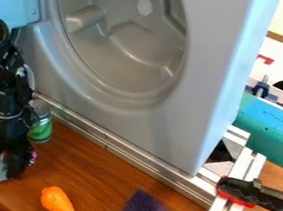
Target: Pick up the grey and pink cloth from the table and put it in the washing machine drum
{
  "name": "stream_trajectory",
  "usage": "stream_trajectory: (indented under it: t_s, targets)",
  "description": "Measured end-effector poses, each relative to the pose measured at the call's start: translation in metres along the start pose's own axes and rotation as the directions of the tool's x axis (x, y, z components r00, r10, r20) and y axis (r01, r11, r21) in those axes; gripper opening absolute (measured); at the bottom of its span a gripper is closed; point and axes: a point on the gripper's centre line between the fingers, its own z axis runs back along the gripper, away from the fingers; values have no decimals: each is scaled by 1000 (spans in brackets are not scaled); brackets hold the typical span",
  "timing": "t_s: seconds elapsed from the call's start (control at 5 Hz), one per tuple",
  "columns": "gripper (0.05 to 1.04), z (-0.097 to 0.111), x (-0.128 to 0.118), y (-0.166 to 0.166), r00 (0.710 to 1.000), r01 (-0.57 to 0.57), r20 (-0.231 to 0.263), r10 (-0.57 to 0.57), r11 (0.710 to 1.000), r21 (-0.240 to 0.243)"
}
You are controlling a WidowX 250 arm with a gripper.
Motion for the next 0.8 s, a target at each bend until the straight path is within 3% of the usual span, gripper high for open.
stream_trajectory:
  t_s: [0.2,0.4,0.6,0.8]
  targets:
    - [508,2,-15,-3,1000,-24,1,24,999,-48]
    - [418,54,-17,-1,998,-1,68,6,998,-69]
    - [389,105,-25,-8,991,12,130,-8,1000,-24]
    - [388,135,-19,-17,976,86,207,-74,995,-48]
